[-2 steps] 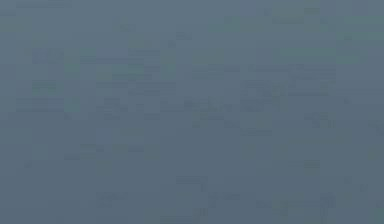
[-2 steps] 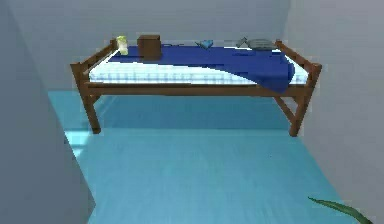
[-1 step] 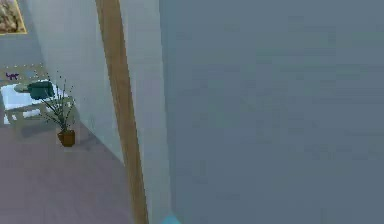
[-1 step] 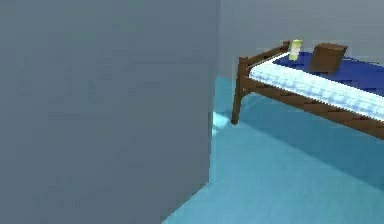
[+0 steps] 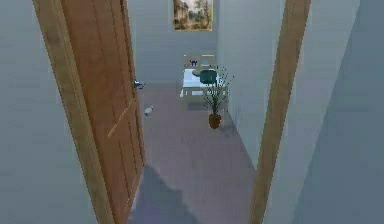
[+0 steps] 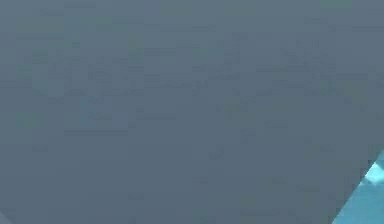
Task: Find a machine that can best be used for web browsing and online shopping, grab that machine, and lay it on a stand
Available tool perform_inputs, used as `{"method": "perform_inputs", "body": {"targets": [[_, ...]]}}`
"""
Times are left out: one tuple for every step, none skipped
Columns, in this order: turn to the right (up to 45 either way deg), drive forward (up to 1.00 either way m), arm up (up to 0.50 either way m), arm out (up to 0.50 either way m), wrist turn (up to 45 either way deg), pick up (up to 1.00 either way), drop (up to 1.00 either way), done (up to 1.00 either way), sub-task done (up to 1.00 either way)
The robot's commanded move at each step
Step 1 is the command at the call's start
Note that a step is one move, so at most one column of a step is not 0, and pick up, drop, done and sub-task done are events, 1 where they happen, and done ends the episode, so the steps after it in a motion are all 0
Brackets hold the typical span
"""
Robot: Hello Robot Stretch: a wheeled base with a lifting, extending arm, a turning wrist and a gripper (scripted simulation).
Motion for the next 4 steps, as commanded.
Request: {"method": "perform_inputs", "body": {"targets": [[0.0, 1.0, 0.0, 0.0, 0.0, 0.0, 0.0, 0.0, 0.0], [0.0, 1.0, 0.0, 0.0, 0.0, 0.0, 0.0, 0.0, 0.0], [-27.0, 0.0, 0.0, 0.0, 0.0, 0.0, 0.0, 0.0, 0.0], [0.0, 0.1, 0.0, 0.0, 0.0, 0.0, 0.0, 0.0, 0.0]]}}
